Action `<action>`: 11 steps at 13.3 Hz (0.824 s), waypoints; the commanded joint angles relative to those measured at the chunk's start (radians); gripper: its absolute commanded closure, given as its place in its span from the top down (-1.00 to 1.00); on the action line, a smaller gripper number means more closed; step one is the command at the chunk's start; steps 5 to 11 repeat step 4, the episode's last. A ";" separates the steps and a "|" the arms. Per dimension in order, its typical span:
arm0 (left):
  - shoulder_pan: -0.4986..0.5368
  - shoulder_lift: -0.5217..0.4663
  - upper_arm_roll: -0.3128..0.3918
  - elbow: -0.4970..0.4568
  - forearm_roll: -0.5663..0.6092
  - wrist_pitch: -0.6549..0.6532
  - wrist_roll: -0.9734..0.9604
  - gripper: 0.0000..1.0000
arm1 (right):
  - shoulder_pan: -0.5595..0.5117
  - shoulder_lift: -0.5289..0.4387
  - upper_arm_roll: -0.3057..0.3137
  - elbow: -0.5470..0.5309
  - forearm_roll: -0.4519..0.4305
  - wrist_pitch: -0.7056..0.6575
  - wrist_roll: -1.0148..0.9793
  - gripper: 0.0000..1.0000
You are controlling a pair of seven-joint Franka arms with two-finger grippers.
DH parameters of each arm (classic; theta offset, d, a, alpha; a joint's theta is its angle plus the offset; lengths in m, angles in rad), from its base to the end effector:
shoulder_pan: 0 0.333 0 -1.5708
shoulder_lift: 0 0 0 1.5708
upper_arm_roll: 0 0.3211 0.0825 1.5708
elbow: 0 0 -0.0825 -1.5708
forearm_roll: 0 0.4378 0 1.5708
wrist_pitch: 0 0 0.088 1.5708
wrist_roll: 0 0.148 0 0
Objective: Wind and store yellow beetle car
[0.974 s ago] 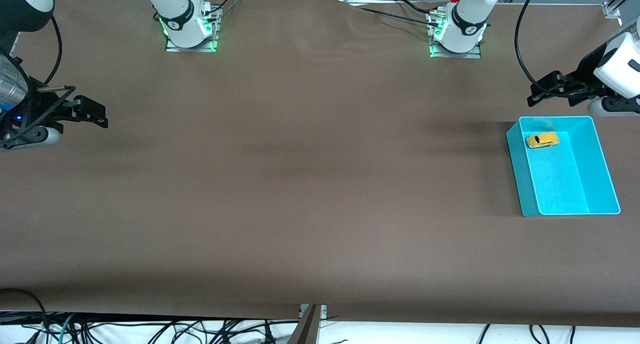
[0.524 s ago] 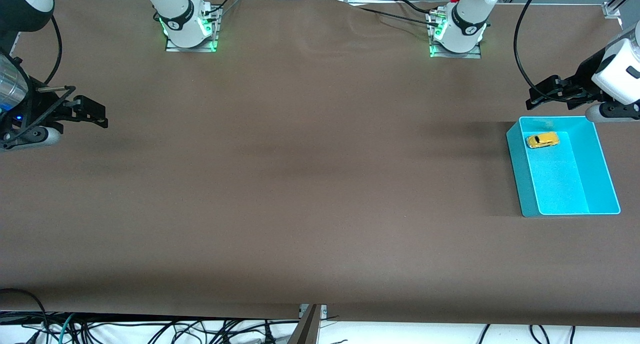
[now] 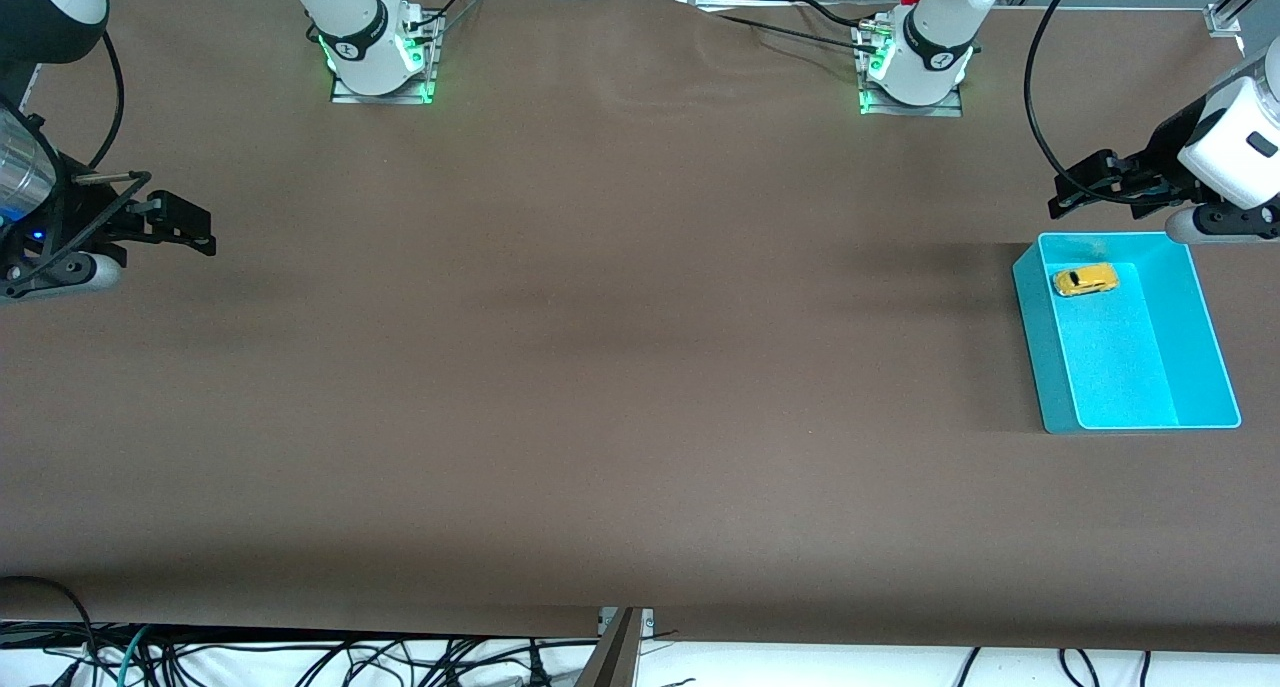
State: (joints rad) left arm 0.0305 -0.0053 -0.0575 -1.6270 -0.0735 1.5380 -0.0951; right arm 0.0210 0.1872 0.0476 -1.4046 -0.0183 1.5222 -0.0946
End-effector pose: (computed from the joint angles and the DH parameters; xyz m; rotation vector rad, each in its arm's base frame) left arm 0.5971 -0.0273 0.5602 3.0689 0.1056 -0.1352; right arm 0.6565 0.0398 0.5528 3.1209 0.2540 -0.1089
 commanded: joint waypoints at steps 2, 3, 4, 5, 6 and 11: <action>-0.046 0.004 0.034 0.022 0.017 -0.019 -0.014 1.00 | -0.003 -0.014 0.003 -0.011 0.011 -0.007 0.007 0.99; -0.052 0.004 0.045 0.022 0.017 -0.019 -0.014 1.00 | -0.003 -0.014 0.003 -0.011 0.011 -0.007 0.009 0.99; -0.054 0.005 0.047 0.021 0.017 -0.019 -0.014 1.00 | -0.003 -0.014 0.003 -0.011 0.011 -0.007 0.009 0.99; -0.054 0.005 0.047 0.021 0.017 -0.019 -0.014 1.00 | -0.003 -0.014 0.003 -0.011 0.011 -0.007 0.009 0.99; -0.054 0.005 0.047 0.021 0.017 -0.019 -0.014 1.00 | -0.003 -0.014 0.003 -0.011 0.011 -0.007 0.009 0.99; -0.054 0.005 0.047 0.021 0.017 -0.019 -0.014 1.00 | -0.003 -0.014 0.003 -0.011 0.011 -0.007 0.009 0.99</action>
